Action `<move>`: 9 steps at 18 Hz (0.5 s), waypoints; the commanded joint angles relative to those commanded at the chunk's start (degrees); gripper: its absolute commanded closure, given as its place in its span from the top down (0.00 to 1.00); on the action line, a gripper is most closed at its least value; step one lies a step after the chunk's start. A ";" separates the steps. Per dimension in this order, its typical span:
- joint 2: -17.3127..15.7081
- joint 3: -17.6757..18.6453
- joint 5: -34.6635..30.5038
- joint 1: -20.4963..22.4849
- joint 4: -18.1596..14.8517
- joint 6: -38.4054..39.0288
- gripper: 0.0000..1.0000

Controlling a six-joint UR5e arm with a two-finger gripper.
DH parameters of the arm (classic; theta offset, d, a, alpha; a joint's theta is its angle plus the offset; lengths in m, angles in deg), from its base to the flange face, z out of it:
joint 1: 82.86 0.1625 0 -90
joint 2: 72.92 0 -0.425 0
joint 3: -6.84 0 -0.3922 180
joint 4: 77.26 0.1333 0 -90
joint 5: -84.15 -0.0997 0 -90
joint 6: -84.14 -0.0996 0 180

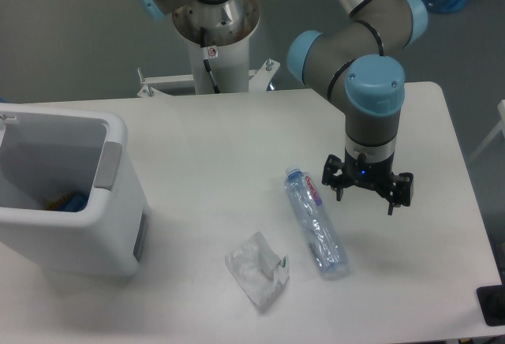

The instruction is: Place the trash in the trash can

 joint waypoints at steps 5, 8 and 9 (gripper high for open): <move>0.26 0.09 0.00 -0.35 0.00 0.35 1.00; 0.00 0.09 0.44 -0.53 -0.09 3.32 1.00; 0.09 -0.17 0.44 -0.79 -0.17 5.69 1.00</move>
